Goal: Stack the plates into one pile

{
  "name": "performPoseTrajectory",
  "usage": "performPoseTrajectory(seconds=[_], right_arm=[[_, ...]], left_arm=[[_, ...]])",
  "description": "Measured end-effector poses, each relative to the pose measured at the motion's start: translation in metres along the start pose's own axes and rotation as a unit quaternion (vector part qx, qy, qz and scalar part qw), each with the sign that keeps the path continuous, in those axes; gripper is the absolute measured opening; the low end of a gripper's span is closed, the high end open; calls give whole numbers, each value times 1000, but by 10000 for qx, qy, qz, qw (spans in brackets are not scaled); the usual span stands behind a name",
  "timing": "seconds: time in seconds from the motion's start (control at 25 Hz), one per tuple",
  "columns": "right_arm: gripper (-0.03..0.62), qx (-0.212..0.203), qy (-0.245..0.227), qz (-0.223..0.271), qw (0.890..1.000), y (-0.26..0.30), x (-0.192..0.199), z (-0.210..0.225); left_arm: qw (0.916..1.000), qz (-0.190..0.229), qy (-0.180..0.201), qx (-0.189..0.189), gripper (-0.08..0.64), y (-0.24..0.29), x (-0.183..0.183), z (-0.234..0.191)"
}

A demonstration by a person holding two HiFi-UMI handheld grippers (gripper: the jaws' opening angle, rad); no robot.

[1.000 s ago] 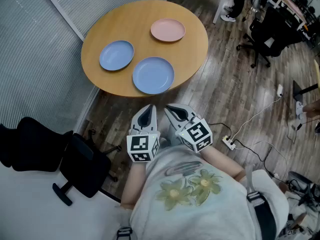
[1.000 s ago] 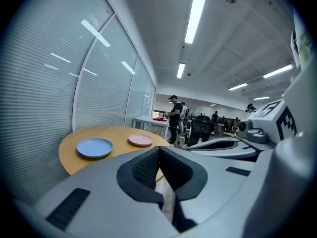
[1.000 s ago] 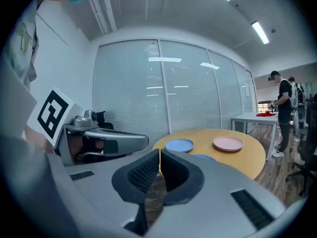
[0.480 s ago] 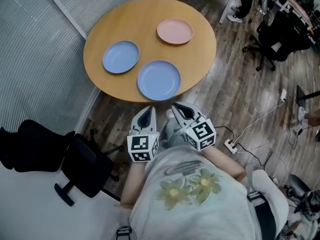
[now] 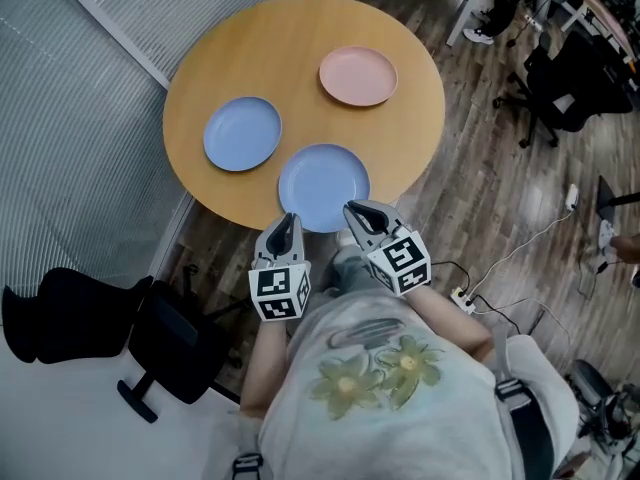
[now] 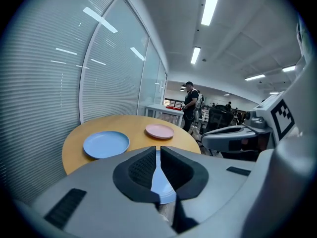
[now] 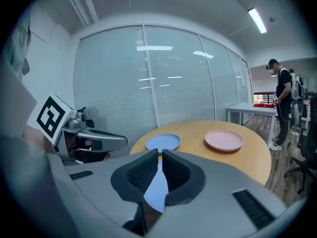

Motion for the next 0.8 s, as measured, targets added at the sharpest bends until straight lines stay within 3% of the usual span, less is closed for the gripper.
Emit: performPoseTrajectory(seconds=[0.32, 0.48, 0.64, 0.8], right_arm=[[48, -186, 16, -414, 9990, 56, -17, 54], [49, -227, 43, -578, 9981, 79, -20, 77], [63, -260, 51, -876, 9958, 100, -14, 106], [126, -325, 41, -1374, 9900, 122, 3, 132]], left_arm=[[9996, -271, -82, -85, 26, 67, -28, -30], [9981, -591, 58, -148, 146, 95, -28, -43], [9958, -876, 49, -268, 158, 122, -26, -56], [9914, -1258, -116, -339, 170, 147, -13, -70]])
Point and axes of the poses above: the fingertips, and each gripper's own axes: y forward along the fingers, z to its right, x out of its underside, the point moved 3 cm from there along -y, backward along the fingers, and after that the axes turned 10 degrees about -z, right-handed, at the moved point
